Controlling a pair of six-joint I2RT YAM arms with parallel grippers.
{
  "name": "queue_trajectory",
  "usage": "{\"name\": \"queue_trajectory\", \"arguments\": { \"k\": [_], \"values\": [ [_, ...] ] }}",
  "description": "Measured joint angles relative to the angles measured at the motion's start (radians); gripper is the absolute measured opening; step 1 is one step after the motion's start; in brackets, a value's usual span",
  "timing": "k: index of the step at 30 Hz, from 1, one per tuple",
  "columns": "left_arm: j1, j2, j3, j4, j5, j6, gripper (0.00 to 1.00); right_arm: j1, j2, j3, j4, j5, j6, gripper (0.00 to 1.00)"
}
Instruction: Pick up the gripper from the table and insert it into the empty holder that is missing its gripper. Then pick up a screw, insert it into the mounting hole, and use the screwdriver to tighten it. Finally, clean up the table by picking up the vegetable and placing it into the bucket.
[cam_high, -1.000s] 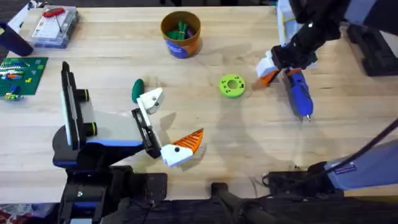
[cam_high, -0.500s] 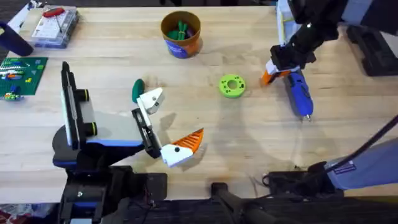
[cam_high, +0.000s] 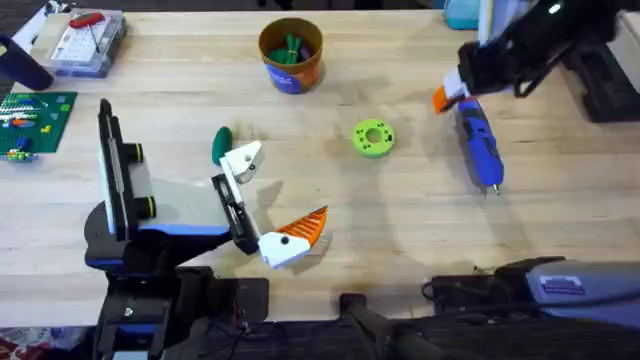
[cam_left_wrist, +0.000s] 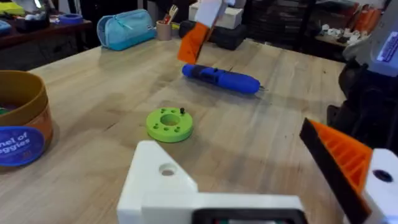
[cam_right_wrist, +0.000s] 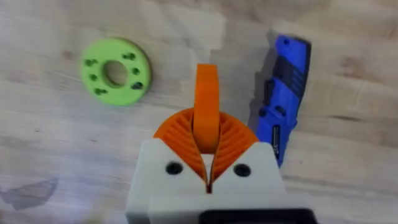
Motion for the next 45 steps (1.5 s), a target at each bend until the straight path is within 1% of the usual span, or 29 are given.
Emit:
{"name": "queue_trajectory", "arguments": {
  "k": [7, 10, 13, 17, 25, 28, 30, 32, 34, 37, 39, 45],
  "values": [
    [0.0, 0.0, 0.0, 0.0, 0.0, 0.0, 0.991, 0.13, -0.126, 0.087, -0.004, -0.003, 0.051, 0.008],
    [0.0, 0.0, 0.0, 0.0, 0.0, 0.0, 0.991, 0.178, -0.151, 0.118, -0.006, -0.003, 0.088, 0.007],
    [0.0, 0.0, 0.0, 0.0, 0.0, 0.0, 0.991, 0.205, -0.159, 0.141, -0.006, -0.004, 0.125, 0.007],
    [0.0, 0.0, 0.0, 0.0, 0.0, 0.0, 0.991, 0.214, -0.159, 0.149, -0.007, -0.011, 0.169, 0.007],
    [0.0, 0.0, 0.0, 0.0, 0.0, 0.0, 0.991, 0.211, -0.164, 0.149, -0.002, -0.088, 0.199, 0.007],
    [0.0, 0.0, 0.0, 0.0, 0.0, 0.0, 0.991, 0.211, -0.178, 0.148, 0.038, -0.135, 0.198, 0.007],
    [0.0, 0.0, 0.0, 0.0, 0.0, 0.0, 0.991, 0.211, -0.204, 0.127, 0.093, -0.174, 0.198, 0.007],
    [0.0, 0.0, 0.0, 0.0, 0.0, 0.0, 0.991, 0.211, -0.239, 0.08, 0.154, -0.211, 0.198, 0.007],
    [0.0, 0.0, 0.0, 0.0, 0.0, 0.0, 0.991, 0.209, -0.289, -0.002, 0.236, -0.26, 0.2, 0.007],
    [0.0, 0.0, 0.0, 0.0, 0.0, 0.0, 0.991, 0.194, -0.334, -0.093, 0.311, -0.331, 0.218, 0.007],
    [0.0, 0.0, 0.0, 0.0, 0.0, 0.0, 0.991, 0.169, -0.36, -0.16, 0.385, -0.4, 0.237, 0.007],
    [0.0, 0.0, 0.0, 0.0, 0.0, 0.0, 0.991, 0.068, -0.391, -0.366, 0.655, -0.684, 0.331, 0.007]
  ]
}}
